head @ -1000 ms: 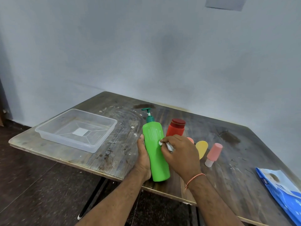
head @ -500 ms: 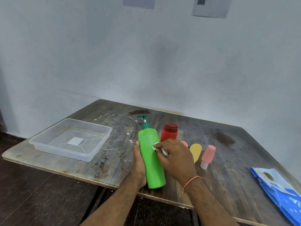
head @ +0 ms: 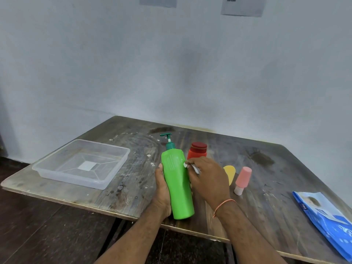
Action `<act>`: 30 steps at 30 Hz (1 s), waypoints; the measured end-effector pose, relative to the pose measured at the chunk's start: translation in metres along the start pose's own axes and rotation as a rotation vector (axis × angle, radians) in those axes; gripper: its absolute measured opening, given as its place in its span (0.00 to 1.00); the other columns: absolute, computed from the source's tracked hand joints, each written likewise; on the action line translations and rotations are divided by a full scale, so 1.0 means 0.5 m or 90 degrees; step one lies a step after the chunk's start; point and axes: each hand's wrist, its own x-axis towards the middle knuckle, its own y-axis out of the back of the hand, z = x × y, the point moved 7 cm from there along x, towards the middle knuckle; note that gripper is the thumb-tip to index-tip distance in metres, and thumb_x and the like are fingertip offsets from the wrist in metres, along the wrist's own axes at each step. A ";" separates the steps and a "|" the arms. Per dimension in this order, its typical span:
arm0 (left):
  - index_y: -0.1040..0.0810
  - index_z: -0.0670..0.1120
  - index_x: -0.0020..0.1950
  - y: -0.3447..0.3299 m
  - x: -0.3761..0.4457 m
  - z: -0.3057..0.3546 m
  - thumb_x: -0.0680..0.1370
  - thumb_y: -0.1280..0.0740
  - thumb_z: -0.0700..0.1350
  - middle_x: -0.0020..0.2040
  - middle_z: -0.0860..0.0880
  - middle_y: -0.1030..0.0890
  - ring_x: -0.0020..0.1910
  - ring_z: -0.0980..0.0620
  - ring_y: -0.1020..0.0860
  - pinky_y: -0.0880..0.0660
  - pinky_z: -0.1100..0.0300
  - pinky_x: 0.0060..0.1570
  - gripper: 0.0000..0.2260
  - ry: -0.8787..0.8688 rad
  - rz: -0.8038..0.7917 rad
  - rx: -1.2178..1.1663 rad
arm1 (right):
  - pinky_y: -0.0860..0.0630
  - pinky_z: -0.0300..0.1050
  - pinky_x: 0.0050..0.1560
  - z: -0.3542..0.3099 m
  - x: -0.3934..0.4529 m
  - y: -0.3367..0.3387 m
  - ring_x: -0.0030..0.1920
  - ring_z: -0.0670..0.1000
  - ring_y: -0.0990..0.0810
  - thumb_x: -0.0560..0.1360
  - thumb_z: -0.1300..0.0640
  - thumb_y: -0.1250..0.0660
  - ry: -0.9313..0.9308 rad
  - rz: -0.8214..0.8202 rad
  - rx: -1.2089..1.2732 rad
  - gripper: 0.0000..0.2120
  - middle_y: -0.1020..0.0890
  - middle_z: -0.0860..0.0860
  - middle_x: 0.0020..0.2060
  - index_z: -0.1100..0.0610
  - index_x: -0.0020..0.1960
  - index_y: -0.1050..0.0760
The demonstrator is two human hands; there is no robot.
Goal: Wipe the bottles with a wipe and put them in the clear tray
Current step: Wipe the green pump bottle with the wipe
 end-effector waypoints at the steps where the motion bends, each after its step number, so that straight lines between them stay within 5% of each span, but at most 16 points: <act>1: 0.12 0.43 0.53 -0.001 -0.001 0.002 0.72 0.43 0.74 0.46 0.34 0.16 0.39 0.39 0.17 0.20 0.49 0.41 0.38 -0.001 0.001 -0.003 | 0.19 0.50 0.47 -0.003 0.002 -0.004 0.48 0.49 0.17 0.80 0.48 0.30 0.004 -0.004 0.009 0.08 0.13 0.43 0.49 0.45 0.56 0.14; 6: 0.15 0.43 0.61 -0.006 -0.007 0.009 0.74 0.44 0.74 0.55 0.34 0.16 0.48 0.38 0.16 0.20 0.46 0.49 0.39 -0.018 0.000 -0.010 | 0.19 0.49 0.46 -0.012 -0.009 0.000 0.47 0.47 0.18 0.79 0.47 0.32 0.033 -0.026 0.019 0.10 0.14 0.41 0.49 0.45 0.56 0.14; 11: 0.12 0.43 0.52 -0.011 -0.012 0.010 0.72 0.45 0.75 0.43 0.34 0.17 0.35 0.39 0.18 0.20 0.50 0.38 0.39 -0.014 -0.012 0.014 | 0.18 0.51 0.47 -0.006 0.014 -0.007 0.49 0.49 0.16 0.80 0.51 0.28 0.014 -0.003 0.018 0.07 0.13 0.43 0.50 0.46 0.57 0.14; 30: 0.13 0.41 0.52 -0.010 -0.011 0.007 0.71 0.45 0.75 0.42 0.34 0.17 0.34 0.39 0.19 0.20 0.50 0.37 0.41 -0.009 -0.017 0.025 | 0.18 0.50 0.45 -0.008 0.033 -0.007 0.47 0.47 0.18 0.79 0.52 0.30 0.023 0.007 0.021 0.08 0.14 0.43 0.48 0.47 0.55 0.15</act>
